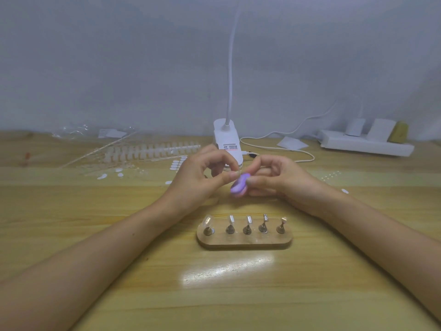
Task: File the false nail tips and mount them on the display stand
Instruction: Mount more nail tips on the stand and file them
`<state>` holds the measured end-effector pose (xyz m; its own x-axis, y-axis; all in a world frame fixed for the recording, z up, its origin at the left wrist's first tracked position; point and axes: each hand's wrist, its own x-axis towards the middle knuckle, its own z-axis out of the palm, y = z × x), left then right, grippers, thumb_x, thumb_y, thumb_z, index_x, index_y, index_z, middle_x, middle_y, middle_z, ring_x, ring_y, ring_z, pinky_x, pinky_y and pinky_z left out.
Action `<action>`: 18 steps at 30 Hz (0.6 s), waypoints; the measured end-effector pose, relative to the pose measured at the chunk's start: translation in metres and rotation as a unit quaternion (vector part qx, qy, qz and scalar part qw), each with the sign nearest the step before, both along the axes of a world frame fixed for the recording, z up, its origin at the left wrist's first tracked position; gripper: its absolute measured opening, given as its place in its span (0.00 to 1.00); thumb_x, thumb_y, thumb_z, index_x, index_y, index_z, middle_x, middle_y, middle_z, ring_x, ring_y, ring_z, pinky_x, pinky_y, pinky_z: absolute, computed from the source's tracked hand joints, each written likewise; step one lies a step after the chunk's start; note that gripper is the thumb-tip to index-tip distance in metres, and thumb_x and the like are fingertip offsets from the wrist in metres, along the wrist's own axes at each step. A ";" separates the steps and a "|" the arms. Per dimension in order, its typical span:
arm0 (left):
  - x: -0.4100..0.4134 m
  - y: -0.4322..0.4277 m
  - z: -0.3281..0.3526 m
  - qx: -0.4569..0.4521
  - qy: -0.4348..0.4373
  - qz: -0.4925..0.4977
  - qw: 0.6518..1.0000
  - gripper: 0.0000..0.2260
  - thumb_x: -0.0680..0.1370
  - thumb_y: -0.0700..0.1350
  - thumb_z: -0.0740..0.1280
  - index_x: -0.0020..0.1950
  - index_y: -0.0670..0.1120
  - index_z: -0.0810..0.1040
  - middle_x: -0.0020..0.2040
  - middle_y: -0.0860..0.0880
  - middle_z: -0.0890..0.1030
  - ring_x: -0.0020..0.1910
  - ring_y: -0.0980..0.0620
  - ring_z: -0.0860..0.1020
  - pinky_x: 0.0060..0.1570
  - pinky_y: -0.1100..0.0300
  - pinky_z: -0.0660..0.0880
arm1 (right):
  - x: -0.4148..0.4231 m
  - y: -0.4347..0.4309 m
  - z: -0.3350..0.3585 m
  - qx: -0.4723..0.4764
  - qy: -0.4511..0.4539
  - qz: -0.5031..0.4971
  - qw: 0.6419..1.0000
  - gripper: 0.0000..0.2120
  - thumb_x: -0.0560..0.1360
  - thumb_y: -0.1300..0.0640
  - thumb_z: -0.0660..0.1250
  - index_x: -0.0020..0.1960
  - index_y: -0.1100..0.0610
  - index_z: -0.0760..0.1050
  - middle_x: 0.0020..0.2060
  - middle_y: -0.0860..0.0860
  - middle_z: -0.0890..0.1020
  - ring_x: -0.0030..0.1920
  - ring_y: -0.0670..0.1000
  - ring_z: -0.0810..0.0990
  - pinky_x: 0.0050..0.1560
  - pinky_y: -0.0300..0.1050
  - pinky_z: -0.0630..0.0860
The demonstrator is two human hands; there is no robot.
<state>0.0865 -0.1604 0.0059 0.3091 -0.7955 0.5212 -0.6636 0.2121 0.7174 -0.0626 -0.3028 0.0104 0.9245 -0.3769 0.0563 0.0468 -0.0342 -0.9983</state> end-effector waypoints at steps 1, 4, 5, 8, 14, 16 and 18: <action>0.000 0.000 0.000 0.002 -0.003 0.000 1.000 0.05 0.75 0.41 0.73 0.42 0.50 0.80 0.37 0.54 0.69 0.40 0.53 0.71 0.40 0.72 0.66 | 0.000 0.000 0.000 -0.011 0.007 0.013 1.000 0.07 0.70 0.60 0.73 0.46 0.58 0.77 0.46 0.59 0.87 0.47 0.53 0.87 0.48 0.42 0.82; 0.000 0.001 0.000 0.008 -0.001 -0.005 1.000 0.04 0.75 0.42 0.73 0.42 0.49 0.81 0.37 0.54 0.68 0.41 0.52 0.71 0.41 0.73 0.65 | 0.000 -0.002 -0.001 0.031 -0.026 -0.039 0.998 0.08 0.70 0.60 0.72 0.47 0.60 0.76 0.45 0.59 0.87 0.46 0.53 0.87 0.49 0.43 0.83; 0.000 0.001 0.000 0.007 0.000 -0.006 1.000 0.04 0.75 0.41 0.73 0.42 0.49 0.81 0.37 0.53 0.68 0.41 0.52 0.71 0.41 0.72 0.65 | 0.000 -0.003 -0.001 0.034 -0.026 -0.036 0.998 0.07 0.70 0.60 0.71 0.47 0.60 0.76 0.45 0.58 0.87 0.46 0.53 0.87 0.49 0.42 0.83; -0.001 0.002 0.000 0.001 -0.004 -0.001 1.000 0.04 0.75 0.41 0.73 0.43 0.48 0.81 0.37 0.53 0.69 0.40 0.52 0.71 0.41 0.72 0.66 | 0.000 -0.001 0.000 0.000 0.008 0.022 1.000 0.04 0.71 0.60 0.73 0.44 0.56 0.79 0.46 0.60 0.86 0.48 0.53 0.86 0.50 0.43 0.82; -0.002 0.002 0.002 0.009 -0.006 -0.015 1.000 0.02 0.75 0.42 0.73 0.43 0.47 0.82 0.36 0.55 0.68 0.39 0.57 0.70 0.39 0.72 0.65 | 0.001 -0.005 0.000 0.035 -0.014 -0.022 0.999 0.06 0.70 0.62 0.72 0.46 0.60 0.77 0.44 0.60 0.87 0.46 0.54 0.87 0.44 0.39 0.81; -0.003 0.003 0.001 0.005 -0.007 -0.011 1.000 0.03 0.75 0.41 0.73 0.42 0.48 0.81 0.37 0.55 0.68 0.38 0.57 0.70 0.39 0.73 0.66 | 0.000 -0.005 0.000 0.034 -0.004 -0.010 0.999 0.06 0.70 0.62 0.72 0.46 0.60 0.77 0.44 0.60 0.87 0.46 0.53 0.87 0.44 0.39 0.81; -0.003 0.003 0.001 -0.004 0.009 -0.001 1.000 0.05 0.75 0.41 0.73 0.42 0.49 0.80 0.37 0.56 0.69 0.38 0.59 0.70 0.40 0.73 0.66 | 0.000 -0.004 0.001 0.019 0.009 0.005 1.000 0.06 0.70 0.61 0.72 0.46 0.59 0.78 0.46 0.60 0.86 0.47 0.53 0.86 0.47 0.41 0.82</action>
<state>0.0839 -0.1577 0.0071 0.3165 -0.7923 0.5216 -0.6508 0.2187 0.7271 -0.0627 -0.3071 0.0114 0.9292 -0.3688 0.0246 0.0285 0.0051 -0.9996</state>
